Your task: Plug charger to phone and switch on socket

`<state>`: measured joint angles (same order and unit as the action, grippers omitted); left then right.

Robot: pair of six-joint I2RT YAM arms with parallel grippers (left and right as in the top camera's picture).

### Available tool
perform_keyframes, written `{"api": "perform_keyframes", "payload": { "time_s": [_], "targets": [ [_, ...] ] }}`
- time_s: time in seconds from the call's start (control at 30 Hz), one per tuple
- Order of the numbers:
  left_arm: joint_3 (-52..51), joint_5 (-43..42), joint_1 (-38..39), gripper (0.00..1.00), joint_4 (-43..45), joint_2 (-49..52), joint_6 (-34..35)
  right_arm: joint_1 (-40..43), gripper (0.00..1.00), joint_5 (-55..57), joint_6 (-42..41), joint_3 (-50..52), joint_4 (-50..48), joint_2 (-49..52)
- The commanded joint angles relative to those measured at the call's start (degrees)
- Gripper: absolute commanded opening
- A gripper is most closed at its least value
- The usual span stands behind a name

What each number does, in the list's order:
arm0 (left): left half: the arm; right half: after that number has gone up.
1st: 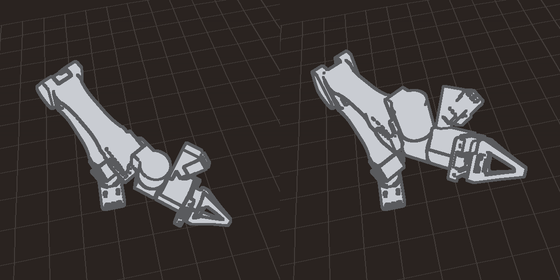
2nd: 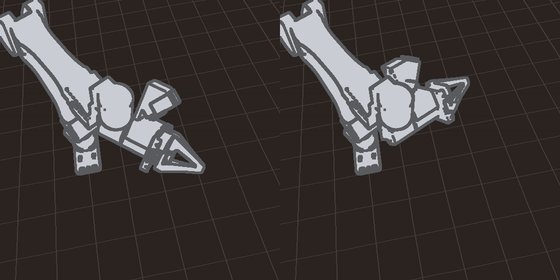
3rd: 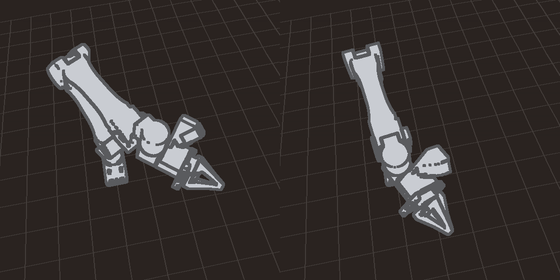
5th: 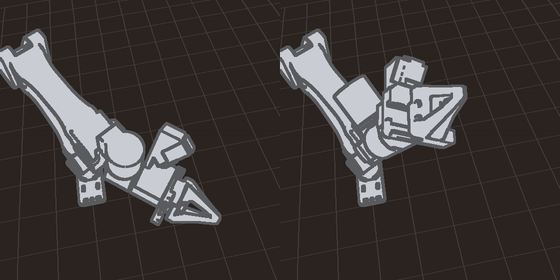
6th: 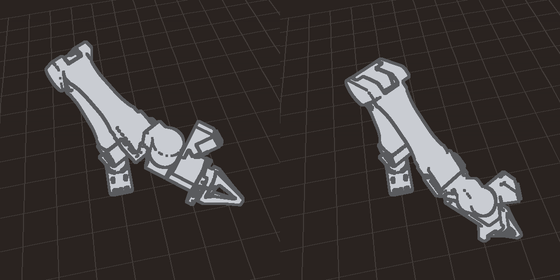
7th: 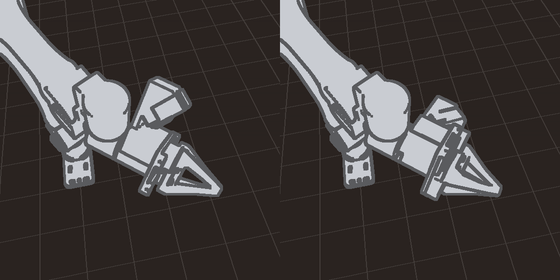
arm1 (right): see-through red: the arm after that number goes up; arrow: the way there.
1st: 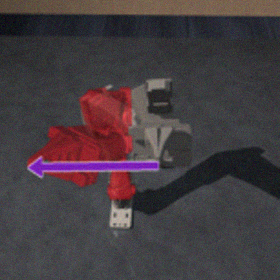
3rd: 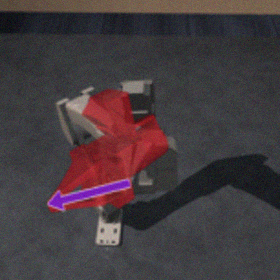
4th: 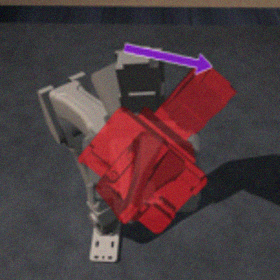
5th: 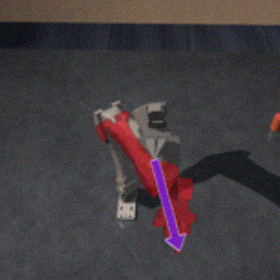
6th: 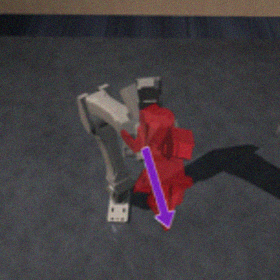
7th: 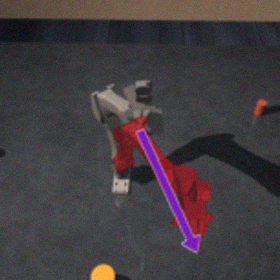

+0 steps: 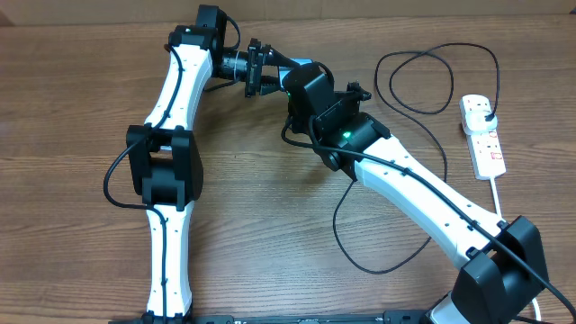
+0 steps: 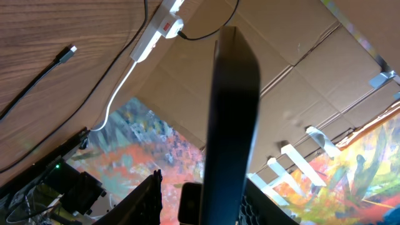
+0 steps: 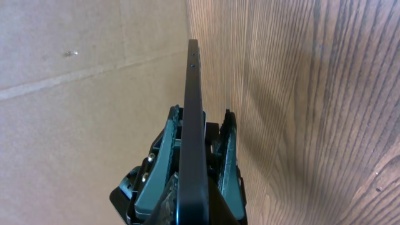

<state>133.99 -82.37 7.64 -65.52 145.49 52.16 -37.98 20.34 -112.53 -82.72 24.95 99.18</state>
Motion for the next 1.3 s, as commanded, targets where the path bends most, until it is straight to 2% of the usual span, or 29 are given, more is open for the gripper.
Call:
{"api": "perform_keyframes", "payload": {
  "time_s": [0.0,0.13,0.3,0.7,0.87,0.97,1.0,1.07,1.17,1.2,1.27],
  "targets": [
    [1.18,0.33,0.24,0.39,0.02,0.11,0.17,-0.22,0.04,0.37,-0.37,-1.99,-0.2,-1.16],
    [1.18,0.33,0.28,0.37,0.02,0.11,0.17,-0.22,0.04,0.37,-0.39,-1.99,-0.02,-1.16],
    [1.18,0.28,0.33,0.27,0.02,0.11,0.22,-0.22,0.04,0.33,-0.37,-1.99,0.44,-1.16],
    [1.18,0.31,0.39,0.21,0.0,0.11,0.2,-0.22,0.04,-2.01,-0.37,-1.99,0.39,-1.16],
    [1.18,0.31,0.39,0.15,0.0,0.11,0.2,-0.22,0.04,-2.03,-0.37,-1.99,0.37,-1.16],
    [1.18,0.28,0.39,0.04,0.0,0.11,0.2,-0.22,0.04,-2.03,0.04,-1.99,0.37,-1.16],
    [1.18,0.28,0.39,0.04,-0.02,0.11,0.2,-0.22,0.06,-2.03,0.04,-1.99,0.37,-1.16],
    [1.18,0.28,0.39,0.04,-0.02,0.11,0.2,-0.22,0.17,-2.03,0.04,-1.99,0.37,-1.16],
    [1.18,0.33,0.42,0.04,0.0,0.11,0.15,-0.22,0.51,-2.01,0.63,-1.99,0.33,-1.16],
    [1.18,0.44,0.42,0.04,0.0,0.11,0.15,-0.2,0.57,-1.97,2.25,-2.01,-0.13,-1.18],
    [1.18,2.25,0.39,0.04,0.15,0.11,-0.28,0.17,0.66,-1.99,10.58,-2.01,-3.06,-1.46]
  ]
}}
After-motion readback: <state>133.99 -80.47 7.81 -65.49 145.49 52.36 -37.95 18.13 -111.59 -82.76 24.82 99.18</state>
